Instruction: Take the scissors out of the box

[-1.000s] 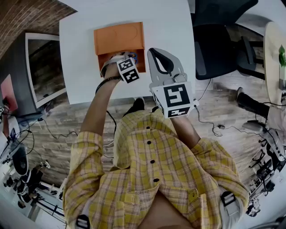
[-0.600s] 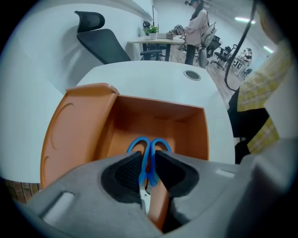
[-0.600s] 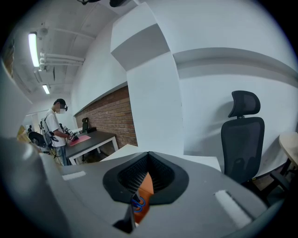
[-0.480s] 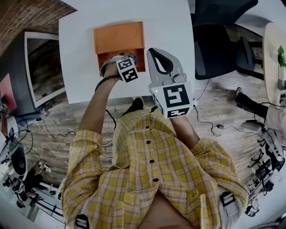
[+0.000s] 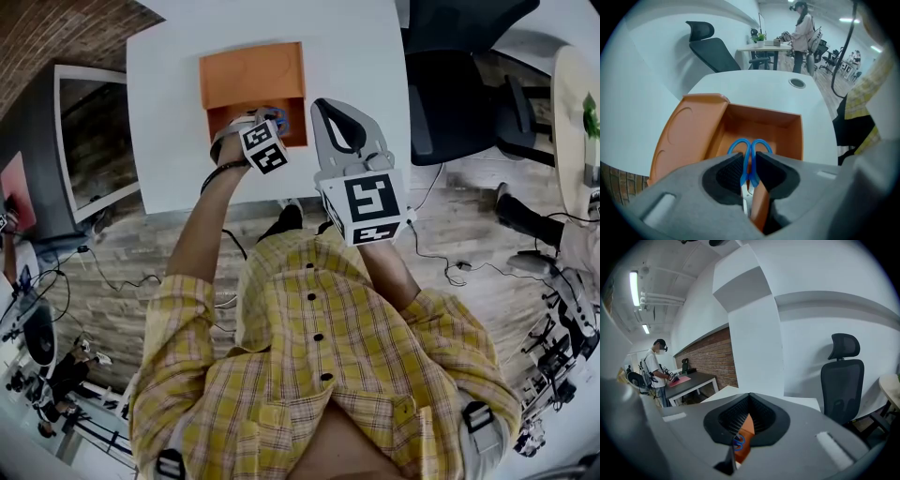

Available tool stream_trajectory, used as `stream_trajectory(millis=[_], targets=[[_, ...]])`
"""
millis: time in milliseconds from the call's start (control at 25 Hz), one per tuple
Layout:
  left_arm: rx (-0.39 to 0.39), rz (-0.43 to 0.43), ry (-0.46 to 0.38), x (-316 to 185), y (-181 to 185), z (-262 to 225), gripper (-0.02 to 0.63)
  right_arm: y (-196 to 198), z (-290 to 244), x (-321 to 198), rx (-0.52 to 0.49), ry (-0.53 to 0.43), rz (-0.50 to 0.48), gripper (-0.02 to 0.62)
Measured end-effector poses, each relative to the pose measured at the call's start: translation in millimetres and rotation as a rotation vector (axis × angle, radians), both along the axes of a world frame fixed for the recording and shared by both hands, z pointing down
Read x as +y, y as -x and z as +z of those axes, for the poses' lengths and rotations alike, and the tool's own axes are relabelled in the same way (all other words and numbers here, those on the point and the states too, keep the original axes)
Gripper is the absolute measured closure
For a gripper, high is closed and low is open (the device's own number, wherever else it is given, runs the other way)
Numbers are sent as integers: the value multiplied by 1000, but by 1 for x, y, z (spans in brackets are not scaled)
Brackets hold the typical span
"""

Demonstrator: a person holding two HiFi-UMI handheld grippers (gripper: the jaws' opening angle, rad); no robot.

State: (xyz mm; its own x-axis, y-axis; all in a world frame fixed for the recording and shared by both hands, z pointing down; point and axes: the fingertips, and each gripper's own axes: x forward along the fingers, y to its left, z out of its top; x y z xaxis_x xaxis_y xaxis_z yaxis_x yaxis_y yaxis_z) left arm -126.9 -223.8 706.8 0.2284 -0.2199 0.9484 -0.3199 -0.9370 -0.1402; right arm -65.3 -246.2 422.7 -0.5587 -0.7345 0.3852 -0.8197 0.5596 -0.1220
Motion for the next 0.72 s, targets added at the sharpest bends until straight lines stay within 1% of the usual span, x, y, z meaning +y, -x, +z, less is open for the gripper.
stream_trajectory(millis=[320,480,720], targets=[[39,-58,-51,-3,0,-24,517,3,-5,10,-3,-13,-17,601],[31,-89,-80,-1,3,-29,517,2,-12,18,-3,-24,-27,601],[76,-160,-126,-2,3,-54,518,1,-24,25,-8,-50,-38,601]])
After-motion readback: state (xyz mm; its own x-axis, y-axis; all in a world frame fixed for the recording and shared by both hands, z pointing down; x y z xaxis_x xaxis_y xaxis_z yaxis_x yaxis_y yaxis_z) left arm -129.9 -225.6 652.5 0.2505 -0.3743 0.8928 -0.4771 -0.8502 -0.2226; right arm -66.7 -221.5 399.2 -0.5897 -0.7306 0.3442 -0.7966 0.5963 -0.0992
